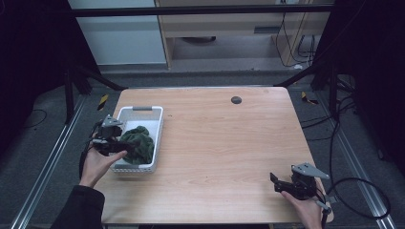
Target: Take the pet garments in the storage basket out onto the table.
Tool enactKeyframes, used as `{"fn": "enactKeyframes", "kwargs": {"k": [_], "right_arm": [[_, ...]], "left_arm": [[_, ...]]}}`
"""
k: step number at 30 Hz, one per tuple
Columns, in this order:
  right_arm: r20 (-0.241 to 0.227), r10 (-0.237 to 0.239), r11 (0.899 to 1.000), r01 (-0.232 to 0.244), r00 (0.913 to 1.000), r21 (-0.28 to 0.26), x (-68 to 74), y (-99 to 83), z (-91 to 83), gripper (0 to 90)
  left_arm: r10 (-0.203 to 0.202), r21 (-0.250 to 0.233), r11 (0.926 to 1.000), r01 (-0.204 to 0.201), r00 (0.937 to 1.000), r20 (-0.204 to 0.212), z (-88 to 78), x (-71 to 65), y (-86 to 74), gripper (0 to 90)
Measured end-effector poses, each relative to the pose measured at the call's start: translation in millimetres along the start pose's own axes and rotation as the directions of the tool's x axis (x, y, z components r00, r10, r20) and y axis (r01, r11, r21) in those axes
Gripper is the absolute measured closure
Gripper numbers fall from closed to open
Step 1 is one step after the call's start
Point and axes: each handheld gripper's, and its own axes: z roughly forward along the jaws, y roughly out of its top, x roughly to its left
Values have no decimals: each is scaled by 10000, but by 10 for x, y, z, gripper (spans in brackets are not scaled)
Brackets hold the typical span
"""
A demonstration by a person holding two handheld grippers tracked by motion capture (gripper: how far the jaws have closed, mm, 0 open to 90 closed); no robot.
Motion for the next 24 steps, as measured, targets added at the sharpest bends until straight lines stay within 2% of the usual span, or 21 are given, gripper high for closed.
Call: {"fn": "enactKeyframes", "kwargs": {"k": [17,24], "right_arm": [[-106,21,9999,-19,9999,137,-4,-4,18,119],[-237,90,9997,-85,9997,212,0,-1,18,117]], "left_arm": [[310,646,9974,-318,9994,144,129,4,104,135],[314,992,9945,-330,9993,179,201,7,130,129]]}}
